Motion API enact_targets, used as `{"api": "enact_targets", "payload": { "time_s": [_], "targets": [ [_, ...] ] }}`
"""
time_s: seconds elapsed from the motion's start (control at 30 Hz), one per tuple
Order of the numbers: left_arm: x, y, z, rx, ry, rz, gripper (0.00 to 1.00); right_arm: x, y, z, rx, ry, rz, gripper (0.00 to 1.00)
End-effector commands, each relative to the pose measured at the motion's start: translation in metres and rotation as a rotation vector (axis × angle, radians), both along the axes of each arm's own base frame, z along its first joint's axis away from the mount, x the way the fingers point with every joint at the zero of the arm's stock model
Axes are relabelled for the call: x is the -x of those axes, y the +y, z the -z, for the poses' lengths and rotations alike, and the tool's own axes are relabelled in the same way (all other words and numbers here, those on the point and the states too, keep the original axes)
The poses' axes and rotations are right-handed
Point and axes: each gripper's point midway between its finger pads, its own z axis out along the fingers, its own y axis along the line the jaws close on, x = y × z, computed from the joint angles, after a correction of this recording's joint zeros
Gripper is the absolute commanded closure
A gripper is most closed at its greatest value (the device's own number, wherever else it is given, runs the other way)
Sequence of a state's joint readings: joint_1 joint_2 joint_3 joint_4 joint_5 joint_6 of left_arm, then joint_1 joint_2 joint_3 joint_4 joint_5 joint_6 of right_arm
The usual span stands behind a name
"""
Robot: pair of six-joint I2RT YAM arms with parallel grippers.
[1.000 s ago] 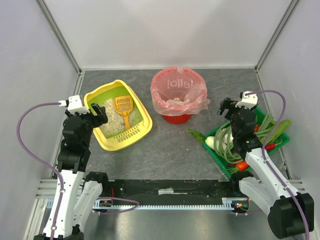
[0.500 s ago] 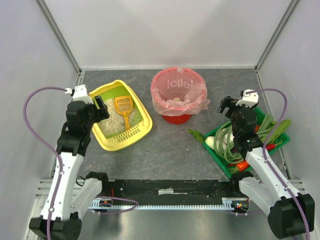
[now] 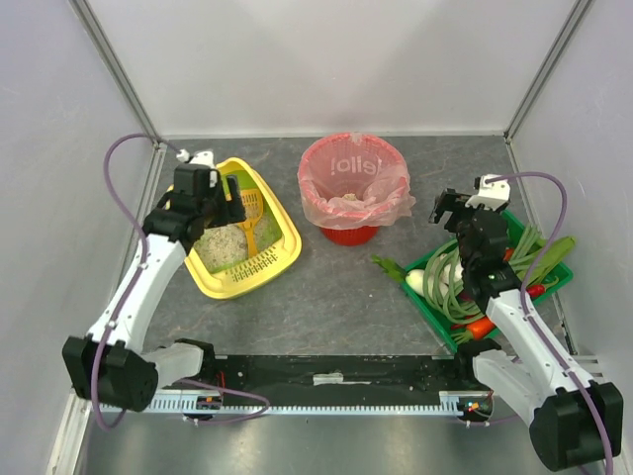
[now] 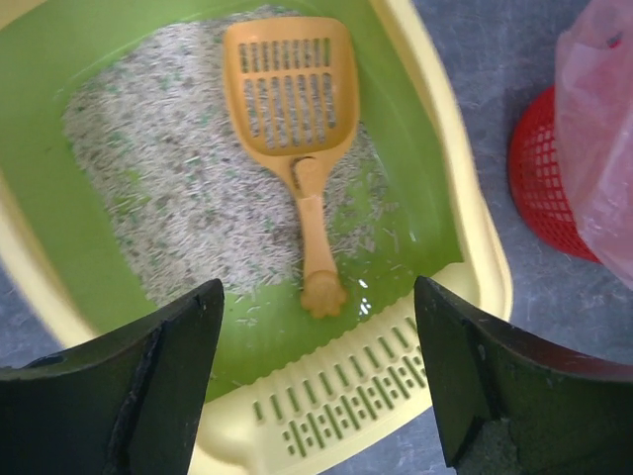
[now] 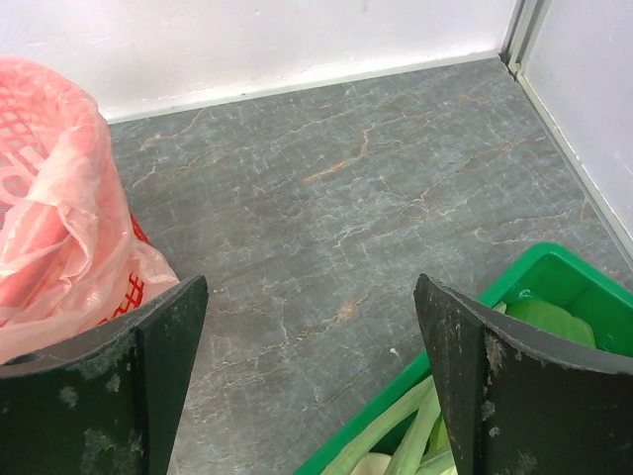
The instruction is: Clean the litter box
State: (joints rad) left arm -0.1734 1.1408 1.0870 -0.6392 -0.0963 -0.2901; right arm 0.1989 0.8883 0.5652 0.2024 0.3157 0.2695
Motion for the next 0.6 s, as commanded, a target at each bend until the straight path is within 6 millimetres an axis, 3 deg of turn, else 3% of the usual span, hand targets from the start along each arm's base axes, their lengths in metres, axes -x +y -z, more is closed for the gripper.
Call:
{"api": "enact_targets", "payload": {
  "time_s": [0.0,0.13,0.4,0.57],
  "targets": [
    [-0.021,-0.028,0.008,-0.036,0.056,0.085,0.14,0.001,0.003,-0.035,-0.026,-0.075,-0.019,0.06],
    [-0.03,-0.03,0.031,-0.049,0.15,0.077,0.13,0.009,0.001,-0.045,-0.022,-0.088,-0.015,0.06],
    [-0.03,-0.035,0.047,0.034,0.137,0.009,0.21,0.012,0.003,-0.047,-0.036,-0.101,-0.025,0.07],
    [-0.026,-0.027,0.085,-0.049,0.256,0.014,0.25,0.007,0.006,-0.042,-0.039,-0.087,-0.039,0.07]
  ]
}}
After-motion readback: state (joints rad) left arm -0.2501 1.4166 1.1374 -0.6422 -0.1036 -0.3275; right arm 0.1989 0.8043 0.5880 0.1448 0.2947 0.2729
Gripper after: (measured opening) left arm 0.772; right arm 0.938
